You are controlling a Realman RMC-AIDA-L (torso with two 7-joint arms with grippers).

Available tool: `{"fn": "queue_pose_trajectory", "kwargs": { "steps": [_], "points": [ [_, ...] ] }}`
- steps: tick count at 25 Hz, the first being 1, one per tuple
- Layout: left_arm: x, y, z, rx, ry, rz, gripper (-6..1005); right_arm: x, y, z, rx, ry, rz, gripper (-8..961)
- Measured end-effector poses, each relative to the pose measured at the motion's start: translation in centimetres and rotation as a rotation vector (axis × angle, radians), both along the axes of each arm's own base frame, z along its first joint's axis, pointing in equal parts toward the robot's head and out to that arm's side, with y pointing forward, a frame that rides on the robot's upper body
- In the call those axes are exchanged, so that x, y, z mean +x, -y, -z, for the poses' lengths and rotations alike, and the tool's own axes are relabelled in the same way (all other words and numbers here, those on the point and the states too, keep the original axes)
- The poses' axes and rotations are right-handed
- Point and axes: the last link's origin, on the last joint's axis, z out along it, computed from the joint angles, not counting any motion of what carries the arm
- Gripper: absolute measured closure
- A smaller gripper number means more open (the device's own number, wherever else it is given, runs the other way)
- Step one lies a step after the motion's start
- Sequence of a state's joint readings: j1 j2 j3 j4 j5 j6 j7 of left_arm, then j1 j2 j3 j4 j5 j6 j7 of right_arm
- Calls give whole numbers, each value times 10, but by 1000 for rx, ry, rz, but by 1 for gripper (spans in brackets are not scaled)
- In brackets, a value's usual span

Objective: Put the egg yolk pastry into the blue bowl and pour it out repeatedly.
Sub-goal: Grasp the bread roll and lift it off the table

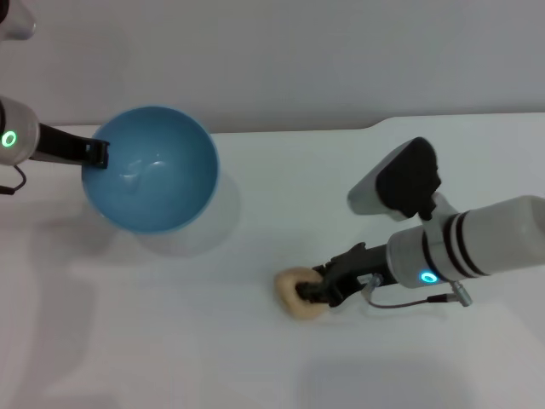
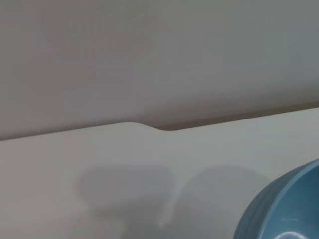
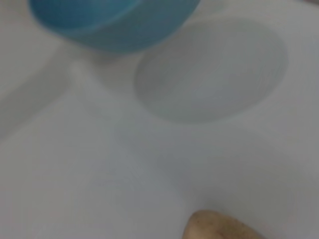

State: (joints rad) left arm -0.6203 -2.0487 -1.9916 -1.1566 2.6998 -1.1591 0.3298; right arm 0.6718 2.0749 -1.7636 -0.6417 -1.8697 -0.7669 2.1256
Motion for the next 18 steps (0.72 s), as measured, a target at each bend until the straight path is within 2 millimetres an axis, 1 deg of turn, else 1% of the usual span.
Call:
{"fn": "queue_pose_trajectory", "kwargs": {
  "steps": [3,7,8,9,14,18],
  "points": [
    [6,-1,6,-17,-14,23,980,2,-3,-13,30,-52,18,605],
    [16,-3,13,-43,-33,56,980,9,-2,-38,38,-150,29,643],
    [20,-4,17,-58,-40,68,980,15,0,-51,50,-199,35,653],
    [20,-4,17,-58,-40,68,980,15,0,-51,50,-199,35,662],
    [32,-3,30,-110,-67,99,981,28,9,-86,92,-317,-5,728],
    [46,1,46,-176,-101,135,981,29,17,-110,105,-418,-53,765]
  ]
}}
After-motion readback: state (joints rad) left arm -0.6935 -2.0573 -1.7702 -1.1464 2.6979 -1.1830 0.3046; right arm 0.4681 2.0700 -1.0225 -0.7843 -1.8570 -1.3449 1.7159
